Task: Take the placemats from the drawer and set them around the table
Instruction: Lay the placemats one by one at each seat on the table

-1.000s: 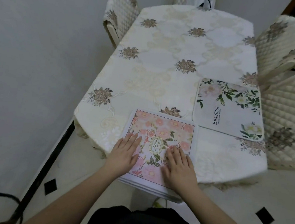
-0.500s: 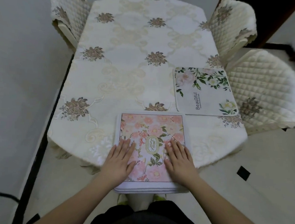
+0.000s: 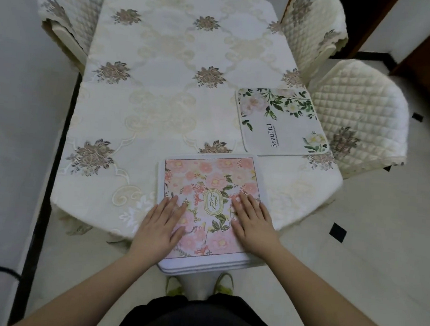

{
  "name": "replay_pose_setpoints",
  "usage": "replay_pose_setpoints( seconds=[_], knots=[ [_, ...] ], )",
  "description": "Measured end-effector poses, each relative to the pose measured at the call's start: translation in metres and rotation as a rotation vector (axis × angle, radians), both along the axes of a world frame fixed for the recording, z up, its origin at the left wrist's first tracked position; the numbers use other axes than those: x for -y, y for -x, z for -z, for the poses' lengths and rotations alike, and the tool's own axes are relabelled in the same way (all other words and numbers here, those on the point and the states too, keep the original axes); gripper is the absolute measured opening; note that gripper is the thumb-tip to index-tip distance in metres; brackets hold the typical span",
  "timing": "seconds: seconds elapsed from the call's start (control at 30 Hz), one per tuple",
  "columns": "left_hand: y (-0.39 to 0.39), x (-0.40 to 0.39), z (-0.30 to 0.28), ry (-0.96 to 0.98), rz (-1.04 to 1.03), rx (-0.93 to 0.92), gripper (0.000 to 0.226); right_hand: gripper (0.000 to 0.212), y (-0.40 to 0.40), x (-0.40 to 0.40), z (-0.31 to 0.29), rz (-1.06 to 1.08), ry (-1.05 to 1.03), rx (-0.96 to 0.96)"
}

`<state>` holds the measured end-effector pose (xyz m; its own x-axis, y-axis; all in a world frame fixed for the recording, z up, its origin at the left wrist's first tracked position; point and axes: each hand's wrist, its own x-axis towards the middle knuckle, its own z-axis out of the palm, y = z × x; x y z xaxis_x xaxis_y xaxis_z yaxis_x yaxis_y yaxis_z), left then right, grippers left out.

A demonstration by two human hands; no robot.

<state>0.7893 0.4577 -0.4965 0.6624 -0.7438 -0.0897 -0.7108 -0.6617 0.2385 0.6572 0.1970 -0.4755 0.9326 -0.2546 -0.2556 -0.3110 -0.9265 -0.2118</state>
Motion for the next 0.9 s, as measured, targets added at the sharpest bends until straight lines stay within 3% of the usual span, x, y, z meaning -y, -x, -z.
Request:
replay_pose_setpoints(
  seconds=[0.13,0.37,0.63,0.77,0.9],
  knots=[
    [0.004,0.001,-0.010,0.057,-0.148,-0.004,0.058,0.072,0.001,0.006,-0.007,0.099,-0.021,0.026],
    [0.011,0.010,-0.006,0.004,-0.321,-0.170,0.066,0.100,0.001,0.005,-0.017,0.351,-0.051,-0.071],
    [0.017,0.018,-0.016,0.091,-0.416,-0.213,0.077,0.110,0.000,0.002,-0.020,0.349,0.009,-0.078],
    [0.019,0.023,-0.027,0.154,-0.483,-0.239,0.079,0.099,-0.003,0.000,-0.026,0.358,0.008,-0.053],
    [0.019,0.028,-0.047,0.309,-0.493,-0.255,0.073,0.087,-0.006,0.005,-0.038,0.458,-0.137,0.134]
  ],
)
